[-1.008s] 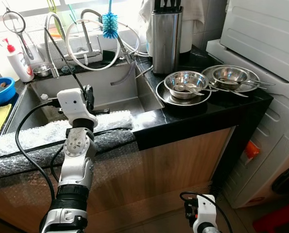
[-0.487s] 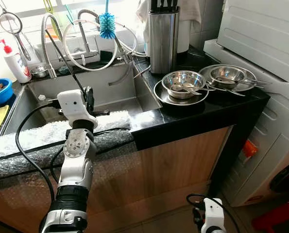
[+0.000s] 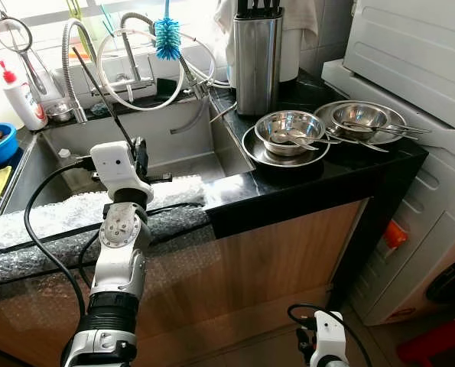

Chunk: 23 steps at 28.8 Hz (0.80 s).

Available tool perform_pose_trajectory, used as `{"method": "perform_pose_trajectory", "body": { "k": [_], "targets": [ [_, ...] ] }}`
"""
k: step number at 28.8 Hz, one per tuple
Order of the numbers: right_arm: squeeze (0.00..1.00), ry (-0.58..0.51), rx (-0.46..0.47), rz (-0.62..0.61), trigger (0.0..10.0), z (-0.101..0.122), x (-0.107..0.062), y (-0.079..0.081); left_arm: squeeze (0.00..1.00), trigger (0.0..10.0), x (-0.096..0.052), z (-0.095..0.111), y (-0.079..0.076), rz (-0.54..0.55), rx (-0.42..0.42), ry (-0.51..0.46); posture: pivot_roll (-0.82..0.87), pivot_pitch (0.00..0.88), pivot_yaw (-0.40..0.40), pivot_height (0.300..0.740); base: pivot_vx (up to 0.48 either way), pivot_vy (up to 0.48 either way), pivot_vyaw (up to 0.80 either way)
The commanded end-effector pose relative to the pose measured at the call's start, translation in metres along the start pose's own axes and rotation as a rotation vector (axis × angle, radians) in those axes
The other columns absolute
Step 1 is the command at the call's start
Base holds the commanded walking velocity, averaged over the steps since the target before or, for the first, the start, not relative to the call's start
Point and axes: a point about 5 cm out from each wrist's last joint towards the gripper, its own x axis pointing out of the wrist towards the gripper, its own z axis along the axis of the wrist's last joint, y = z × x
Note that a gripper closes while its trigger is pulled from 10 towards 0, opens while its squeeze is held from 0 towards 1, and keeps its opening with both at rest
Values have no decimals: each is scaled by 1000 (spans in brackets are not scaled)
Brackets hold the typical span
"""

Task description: Kitchen organization

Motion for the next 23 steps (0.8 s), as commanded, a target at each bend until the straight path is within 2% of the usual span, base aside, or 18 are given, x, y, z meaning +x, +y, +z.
{"method": "perform_pose_trajectory", "body": {
  "k": [1,16,23],
  "targets": [
    [0,5,2,8,10000,2,1,4,0,10000,5,12,1,7,-11,-42,28,0,105,740,240,0,0],
    [0,-2,-3,15,10000,3,2,5,0,10000,5,12,0,1,-13,-44,27,0,103,740,267,0,0],
    [0,-15,-8,28,10000,5,3,17,0,10000,5,12,0,1,-13,-45,28,0,102,740,281,0,0]
  ]
}}
